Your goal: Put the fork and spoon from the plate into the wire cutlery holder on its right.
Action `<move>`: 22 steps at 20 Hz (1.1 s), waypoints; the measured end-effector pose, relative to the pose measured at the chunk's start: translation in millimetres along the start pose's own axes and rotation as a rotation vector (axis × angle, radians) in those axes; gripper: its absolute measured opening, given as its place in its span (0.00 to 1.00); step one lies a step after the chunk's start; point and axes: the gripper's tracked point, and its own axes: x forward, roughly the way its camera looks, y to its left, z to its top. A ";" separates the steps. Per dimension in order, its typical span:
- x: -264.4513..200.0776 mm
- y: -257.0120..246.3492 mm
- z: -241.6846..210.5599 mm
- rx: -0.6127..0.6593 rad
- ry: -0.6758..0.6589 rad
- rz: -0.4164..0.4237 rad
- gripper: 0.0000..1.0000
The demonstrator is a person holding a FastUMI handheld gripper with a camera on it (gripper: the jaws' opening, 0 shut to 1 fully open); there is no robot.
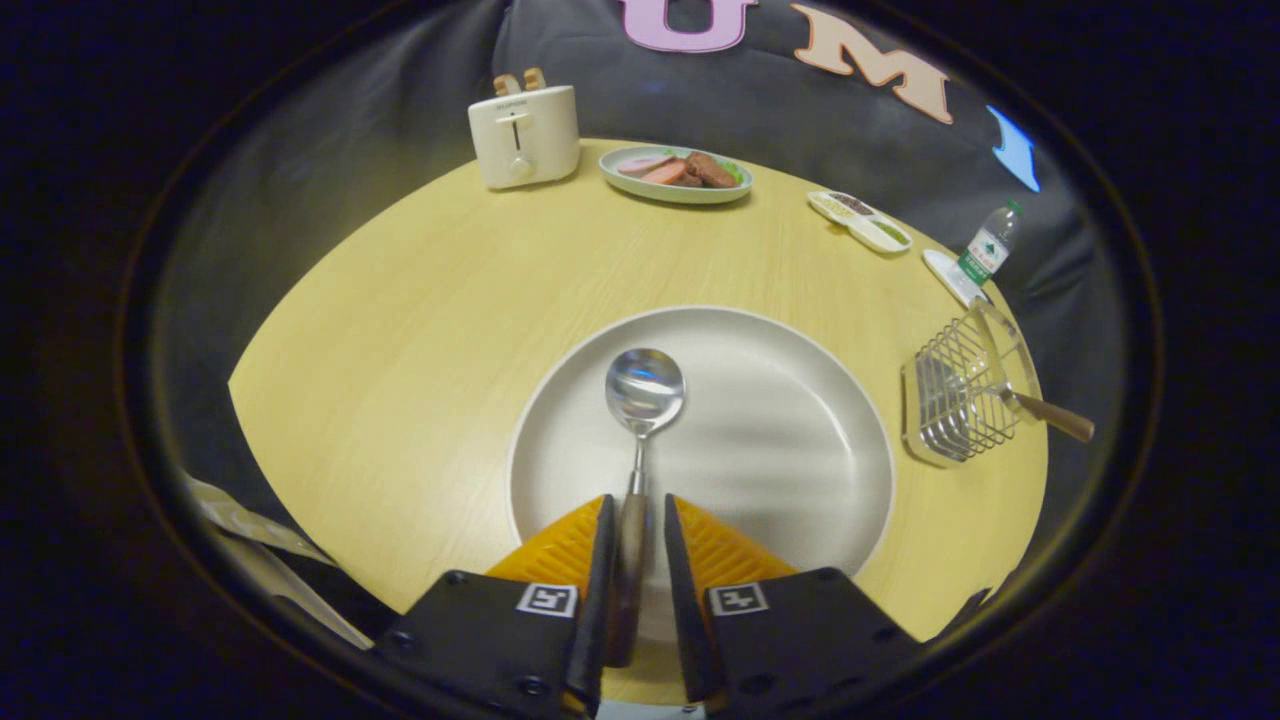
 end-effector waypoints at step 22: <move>-59.1 -114.2 56.1 -0.018 0.018 -0.002 0.06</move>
